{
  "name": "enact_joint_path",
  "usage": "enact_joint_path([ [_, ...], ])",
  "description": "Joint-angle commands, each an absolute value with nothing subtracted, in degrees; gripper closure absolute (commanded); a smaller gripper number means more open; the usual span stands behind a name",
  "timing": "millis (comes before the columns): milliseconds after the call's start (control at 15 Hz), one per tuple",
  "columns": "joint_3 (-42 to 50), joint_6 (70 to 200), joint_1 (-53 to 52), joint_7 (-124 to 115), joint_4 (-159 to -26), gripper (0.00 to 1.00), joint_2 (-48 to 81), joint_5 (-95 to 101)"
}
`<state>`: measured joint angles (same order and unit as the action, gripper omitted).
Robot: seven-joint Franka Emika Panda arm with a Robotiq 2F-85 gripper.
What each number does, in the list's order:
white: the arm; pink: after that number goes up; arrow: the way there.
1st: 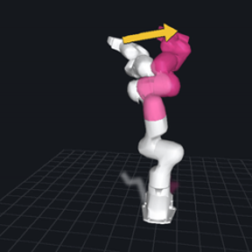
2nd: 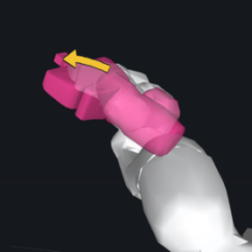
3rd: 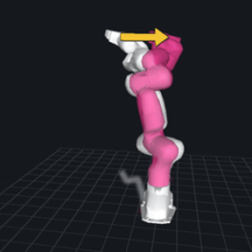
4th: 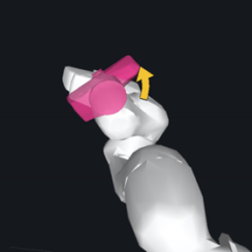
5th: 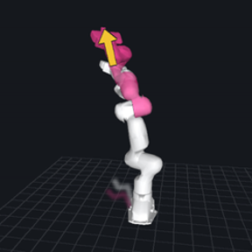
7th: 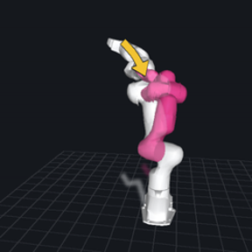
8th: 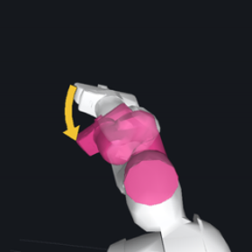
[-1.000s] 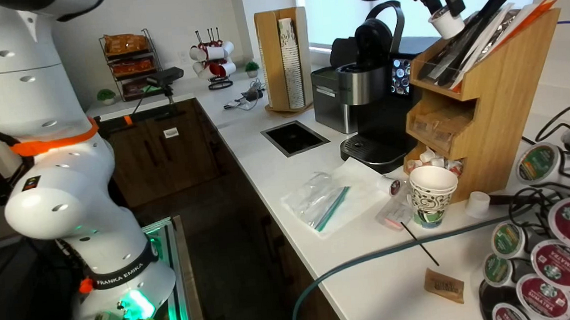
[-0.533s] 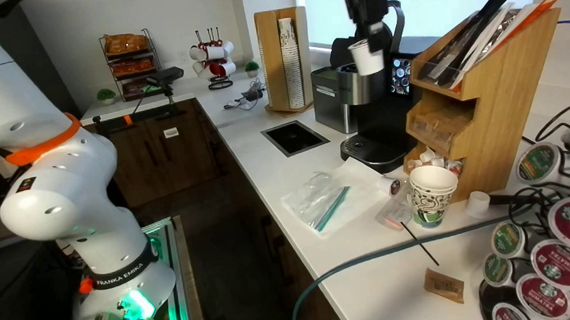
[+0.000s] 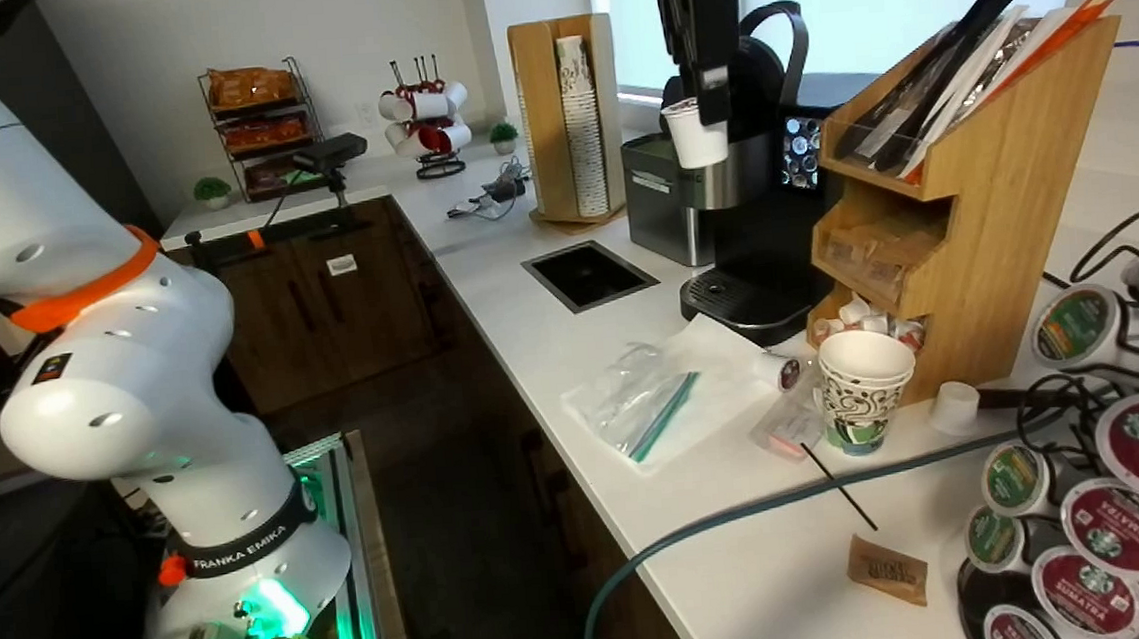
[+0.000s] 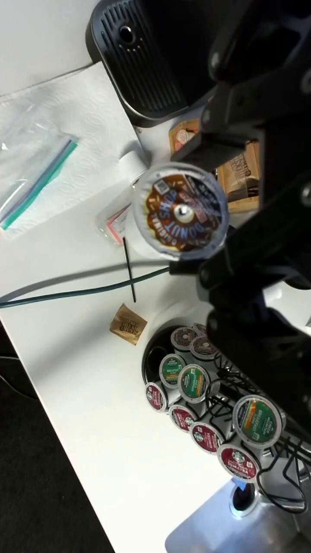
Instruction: Remove the coffee pod from the top of the wooden stand and place it on the counter.
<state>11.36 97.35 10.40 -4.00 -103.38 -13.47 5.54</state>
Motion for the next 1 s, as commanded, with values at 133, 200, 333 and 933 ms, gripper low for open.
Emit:
enact_joint_path([
  [133,11.5,99.1,10.6,-4.9,-106.3,0.72,-12.0,4.1],
  [200,11.5,99.6,10.7,-5.3,-107.0,0.72,-11.7,4.1],
  [333,11.4,101.2,10.9,-6.5,-109.8,0.72,-10.8,4.6],
  [933,11.7,99.6,10.9,-5.9,-108.1,0.72,-8.5,4.0],
])
